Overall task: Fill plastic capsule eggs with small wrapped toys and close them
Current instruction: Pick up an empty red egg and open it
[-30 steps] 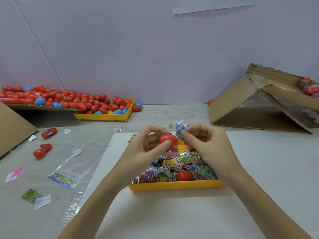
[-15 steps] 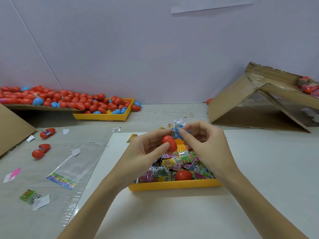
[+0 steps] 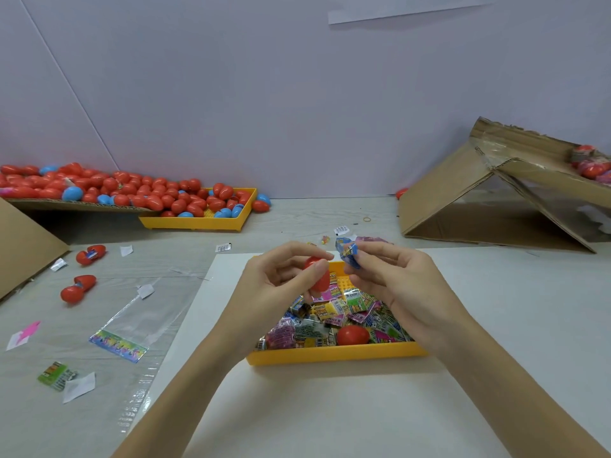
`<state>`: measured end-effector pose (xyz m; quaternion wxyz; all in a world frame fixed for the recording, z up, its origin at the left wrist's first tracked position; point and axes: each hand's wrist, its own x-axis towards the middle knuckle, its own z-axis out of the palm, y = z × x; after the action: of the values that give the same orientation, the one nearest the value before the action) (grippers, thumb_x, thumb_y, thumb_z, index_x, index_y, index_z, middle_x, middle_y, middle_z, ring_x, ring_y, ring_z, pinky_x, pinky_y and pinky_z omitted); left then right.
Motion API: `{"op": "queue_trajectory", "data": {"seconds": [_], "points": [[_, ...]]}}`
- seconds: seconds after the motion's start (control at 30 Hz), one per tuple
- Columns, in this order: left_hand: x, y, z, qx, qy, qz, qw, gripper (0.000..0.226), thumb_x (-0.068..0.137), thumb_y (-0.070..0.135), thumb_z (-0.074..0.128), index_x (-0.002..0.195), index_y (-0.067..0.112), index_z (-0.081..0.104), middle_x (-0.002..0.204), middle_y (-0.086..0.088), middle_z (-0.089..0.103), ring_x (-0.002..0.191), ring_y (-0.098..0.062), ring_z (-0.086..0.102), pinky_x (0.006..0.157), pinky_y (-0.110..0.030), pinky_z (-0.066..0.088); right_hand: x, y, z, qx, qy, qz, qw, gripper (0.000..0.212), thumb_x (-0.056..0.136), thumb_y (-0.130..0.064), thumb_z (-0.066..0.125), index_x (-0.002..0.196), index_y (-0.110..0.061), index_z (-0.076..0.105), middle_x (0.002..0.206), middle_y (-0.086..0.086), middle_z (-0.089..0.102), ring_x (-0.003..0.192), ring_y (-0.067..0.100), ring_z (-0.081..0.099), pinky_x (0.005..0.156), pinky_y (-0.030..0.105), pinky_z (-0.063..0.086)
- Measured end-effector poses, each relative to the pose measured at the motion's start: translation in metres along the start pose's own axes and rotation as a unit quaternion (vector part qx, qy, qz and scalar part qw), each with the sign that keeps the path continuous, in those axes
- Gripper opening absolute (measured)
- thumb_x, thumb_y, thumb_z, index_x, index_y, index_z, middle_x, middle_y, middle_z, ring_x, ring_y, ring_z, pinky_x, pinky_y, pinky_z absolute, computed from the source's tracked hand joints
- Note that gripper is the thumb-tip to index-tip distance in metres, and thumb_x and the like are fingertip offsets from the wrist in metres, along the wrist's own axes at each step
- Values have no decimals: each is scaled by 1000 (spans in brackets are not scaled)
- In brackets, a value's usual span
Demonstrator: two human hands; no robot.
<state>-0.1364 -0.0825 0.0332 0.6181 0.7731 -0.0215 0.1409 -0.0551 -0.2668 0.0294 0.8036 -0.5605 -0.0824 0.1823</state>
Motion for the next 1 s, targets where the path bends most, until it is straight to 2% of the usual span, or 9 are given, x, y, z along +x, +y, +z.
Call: {"op": "queue_trajectory", "data": {"seconds": [0.1, 0.2, 0.37, 0.53, 0.67, 0.87, 1.0], "points": [[0, -1, 0, -11, -36, -40, 999, 26, 92, 42, 69, 116, 34, 75, 94, 1, 76, 84, -17, 76, 85, -21, 56, -1, -1, 1, 35, -5, 48, 998, 20, 93, -5, 70, 113, -1, 72, 101, 16, 79, 86, 20, 78, 66, 23, 60], [-2, -1, 0, -54, -71, -58, 994, 29, 95, 29, 70, 124, 36, 72, 105, 1, 77, 95, -22, 77, 88, -19, 55, -1, -1, 2, 0, -5, 47, 999, 24, 89, -16, 77, 111, -7, 76, 102, 13, 80, 87, 19, 78, 65, 22, 60], [-2, 1, 4, -32, -32, -36, 998, 27, 93, 35, 68, 119, 28, 72, 102, 0, 77, 93, -20, 77, 85, -20, 57, -1, 0, 4, -48, 7, 4, 999, 31, 77, -36, 81, 99, -13, 81, 95, 8, 80, 87, 19, 78, 68, 21, 60], [-1, 1, 4, -16, 0, -20, 1000, 32, 86, 36, 73, 117, 30, 73, 107, 8, 78, 103, -12, 74, 87, -19, 57, -2, 1, 5, -69, -1, -16, 997, 28, 81, -37, 79, 99, -16, 81, 93, 5, 80, 85, 17, 77, 69, 20, 59], [0, -1, 3, -18, 0, -26, 999, 45, 83, 35, 75, 127, 28, 70, 109, 2, 78, 102, -16, 75, 92, -25, 59, -3, 2, 7, -87, -2, -30, 996, 28, 82, -39, 77, 99, -17, 81, 92, 4, 80, 85, 17, 78, 68, 20, 59], [-1, 0, 4, -49, -12, -50, 997, 37, 83, 35, 76, 118, 27, 74, 104, 2, 79, 97, -15, 76, 84, -18, 57, -4, 3, 7, -123, -27, -46, 991, 19, 87, -39, 76, 95, -23, 82, 94, 3, 80, 89, 19, 77, 73, 22, 61], [0, 0, 4, -55, -13, -55, 997, 37, 84, 34, 75, 119, 22, 73, 102, 0, 80, 94, -15, 77, 83, -17, 57, -4, 4, 6, -150, -41, -63, 986, 24, 82, -43, 77, 96, -24, 81, 95, 0, 80, 92, 18, 77, 75, 24, 61]]}}
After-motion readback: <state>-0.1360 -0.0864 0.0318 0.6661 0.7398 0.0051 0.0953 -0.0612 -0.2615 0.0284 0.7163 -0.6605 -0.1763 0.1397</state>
